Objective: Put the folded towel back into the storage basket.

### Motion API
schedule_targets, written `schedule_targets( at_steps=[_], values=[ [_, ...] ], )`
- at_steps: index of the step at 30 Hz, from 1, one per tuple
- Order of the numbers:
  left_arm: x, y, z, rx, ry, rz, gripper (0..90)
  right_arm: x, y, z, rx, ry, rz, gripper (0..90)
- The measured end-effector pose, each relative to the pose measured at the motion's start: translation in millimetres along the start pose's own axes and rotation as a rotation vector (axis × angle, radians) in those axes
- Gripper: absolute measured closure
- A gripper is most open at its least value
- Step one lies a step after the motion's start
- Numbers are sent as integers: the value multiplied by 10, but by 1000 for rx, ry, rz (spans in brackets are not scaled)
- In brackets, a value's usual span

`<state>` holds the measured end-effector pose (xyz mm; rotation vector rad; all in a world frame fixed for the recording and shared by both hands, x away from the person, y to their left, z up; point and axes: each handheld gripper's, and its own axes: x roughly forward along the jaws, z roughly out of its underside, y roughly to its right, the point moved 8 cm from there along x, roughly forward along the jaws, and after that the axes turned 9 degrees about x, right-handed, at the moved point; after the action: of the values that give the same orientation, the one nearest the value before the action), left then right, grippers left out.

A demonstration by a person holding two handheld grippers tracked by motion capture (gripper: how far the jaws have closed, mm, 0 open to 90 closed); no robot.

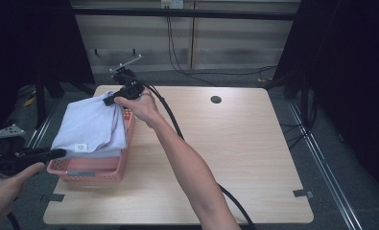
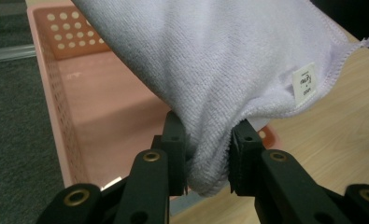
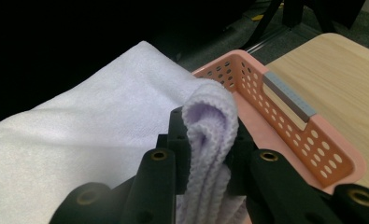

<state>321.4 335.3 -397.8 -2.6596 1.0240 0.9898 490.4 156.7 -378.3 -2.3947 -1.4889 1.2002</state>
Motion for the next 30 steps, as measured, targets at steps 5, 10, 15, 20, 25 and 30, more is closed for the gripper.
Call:
schedule_targets(
  at_steps=[5, 10, 15, 20, 25, 30],
  values=[
    [99, -96, 95, -18, -30, -13, 723, 101, 66, 54, 20, -3, 6, 772],
    [205, -200, 216, -44, -58, -10, 723, 262, 157, 186, 51, -17, 28, 771],
    [281, -315, 314, -71, -83, -16, 723, 372, 214, 288, 70, -18, 40, 772],
    [354, -407, 384, -102, -102, -22, 722, 511, 292, 403, 111, -15, 59, 770],
    [430, -503, 477, -132, -135, -29, 722, 602, 326, 476, 128, -17, 69, 770],
    [474, -547, 522, -134, -165, -45, 721, 707, 362, 550, 135, -34, 80, 766]
  ],
)
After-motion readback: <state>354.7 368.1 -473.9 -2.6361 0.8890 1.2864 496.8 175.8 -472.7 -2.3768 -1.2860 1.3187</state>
